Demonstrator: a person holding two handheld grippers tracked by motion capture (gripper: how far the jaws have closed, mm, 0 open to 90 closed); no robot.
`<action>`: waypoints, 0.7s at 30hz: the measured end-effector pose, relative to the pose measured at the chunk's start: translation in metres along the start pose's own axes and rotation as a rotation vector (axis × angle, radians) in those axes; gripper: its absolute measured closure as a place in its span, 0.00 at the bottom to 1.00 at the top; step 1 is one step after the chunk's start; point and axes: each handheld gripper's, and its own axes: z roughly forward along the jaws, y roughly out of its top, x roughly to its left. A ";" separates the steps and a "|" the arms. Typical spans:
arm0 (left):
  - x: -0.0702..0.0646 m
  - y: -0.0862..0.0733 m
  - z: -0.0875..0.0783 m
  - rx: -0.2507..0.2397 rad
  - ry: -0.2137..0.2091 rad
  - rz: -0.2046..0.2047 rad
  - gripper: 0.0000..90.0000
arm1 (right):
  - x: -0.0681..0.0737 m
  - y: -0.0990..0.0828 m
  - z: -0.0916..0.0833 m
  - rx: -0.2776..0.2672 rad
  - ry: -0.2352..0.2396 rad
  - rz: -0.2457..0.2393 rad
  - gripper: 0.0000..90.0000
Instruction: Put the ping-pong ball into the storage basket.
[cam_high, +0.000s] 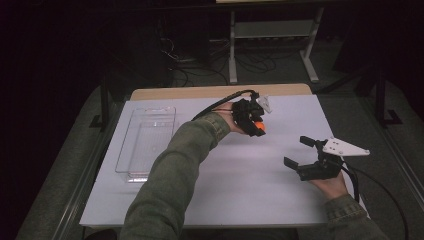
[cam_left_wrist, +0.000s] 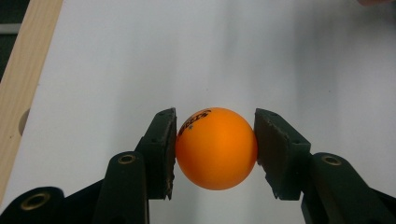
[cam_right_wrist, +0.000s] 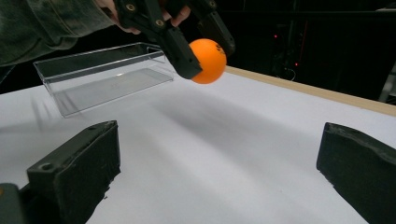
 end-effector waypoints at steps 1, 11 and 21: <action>-0.001 0.000 -0.002 -0.003 -0.003 0.006 0.56 | 0.000 0.000 0.000 0.003 0.002 0.002 0.00; -0.013 0.000 -0.021 0.010 0.015 0.037 0.56 | 0.001 -0.001 0.003 0.013 0.000 -0.004 0.00; -0.016 -0.007 -0.042 -0.003 0.034 0.035 0.56 | 0.001 -0.002 0.003 0.019 -0.001 -0.005 0.00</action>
